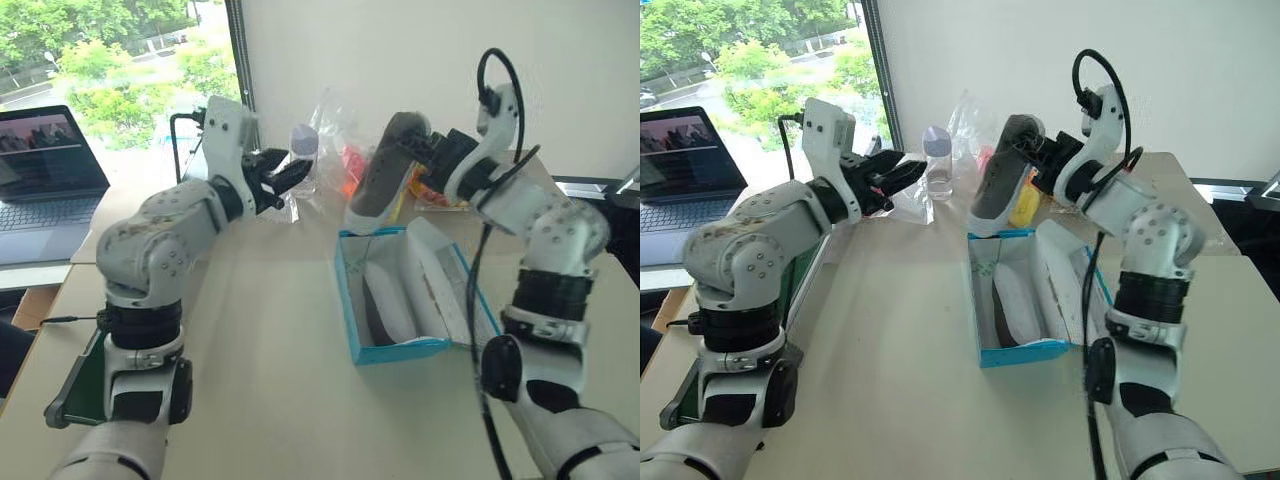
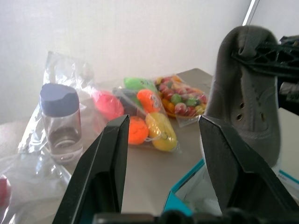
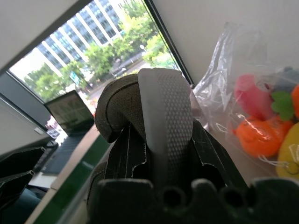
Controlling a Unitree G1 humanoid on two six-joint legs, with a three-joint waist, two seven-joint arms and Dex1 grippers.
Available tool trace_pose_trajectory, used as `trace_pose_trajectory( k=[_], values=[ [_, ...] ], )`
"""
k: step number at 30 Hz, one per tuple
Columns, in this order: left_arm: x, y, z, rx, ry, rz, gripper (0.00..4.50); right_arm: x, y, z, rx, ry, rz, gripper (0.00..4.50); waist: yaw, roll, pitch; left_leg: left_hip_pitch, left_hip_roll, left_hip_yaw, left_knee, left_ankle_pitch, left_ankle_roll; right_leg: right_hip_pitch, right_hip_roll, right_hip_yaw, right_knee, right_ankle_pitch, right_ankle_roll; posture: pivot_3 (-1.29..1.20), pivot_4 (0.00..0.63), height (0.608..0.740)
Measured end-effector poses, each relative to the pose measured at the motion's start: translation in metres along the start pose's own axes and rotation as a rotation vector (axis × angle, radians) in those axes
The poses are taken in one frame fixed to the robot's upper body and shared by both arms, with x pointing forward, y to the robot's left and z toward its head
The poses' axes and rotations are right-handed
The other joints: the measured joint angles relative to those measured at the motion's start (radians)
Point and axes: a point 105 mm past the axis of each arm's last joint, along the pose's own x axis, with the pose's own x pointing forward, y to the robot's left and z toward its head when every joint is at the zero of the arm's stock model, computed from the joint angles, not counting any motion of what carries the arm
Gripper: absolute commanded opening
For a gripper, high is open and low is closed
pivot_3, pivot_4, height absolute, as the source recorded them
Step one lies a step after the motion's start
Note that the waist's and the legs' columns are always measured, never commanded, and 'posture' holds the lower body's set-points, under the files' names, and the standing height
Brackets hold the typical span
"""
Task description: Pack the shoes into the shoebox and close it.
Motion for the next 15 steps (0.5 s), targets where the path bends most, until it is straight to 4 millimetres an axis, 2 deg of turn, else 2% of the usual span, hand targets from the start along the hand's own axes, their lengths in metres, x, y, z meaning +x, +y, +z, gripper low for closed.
trace_pose_trajectory(
  k=[3, 7, 12, 15],
  values=[
    [0.001, -0.005, -0.013, 0.002, 0.039, -0.022, 2.51, -0.009, -0.008, -0.014, -0.055, 0.152, -0.035, 0.44, 0.002, 0.000, 0.000, 0.000, 0.000, 0.000, 0.000, 0.000, 0.000, 0.000, 0.000, 0.000, 0.000, 0.000, 0.000, 0.00, 0.150, 0.740],
    [0.005, -0.014, -0.023, -0.005, 0.060, -0.052, 2.51, -0.016, -0.019, -0.043, -0.019, 0.276, -0.056, 0.44, 0.001, 0.000, 0.000, 0.000, 0.000, 0.000, 0.000, 0.000, 0.000, 0.000, 0.000, 0.000, 0.000, 0.000, 0.000, 0.00, 0.150, 0.740],
    [0.006, -0.020, -0.021, 0.012, 0.048, -0.068, 2.51, -0.016, -0.011, -0.084, 0.078, 0.396, 0.002, 0.44, -0.003, 0.000, 0.000, 0.000, 0.000, 0.000, 0.000, 0.000, 0.000, 0.000, 0.001, 0.001, 0.001, 0.000, 0.000, 0.00, 0.150, 0.740],
    [0.006, -0.020, -0.020, 0.013, 0.045, -0.068, 2.51, -0.019, -0.008, -0.096, 0.090, 0.427, 0.015, 0.44, 0.000, 0.000, 0.000, 0.000, 0.000, 0.000, 0.000, 0.000, 0.000, 0.000, 0.001, 0.001, 0.000, 0.000, 0.001, 0.00, 0.150, 0.740]
  ],
)
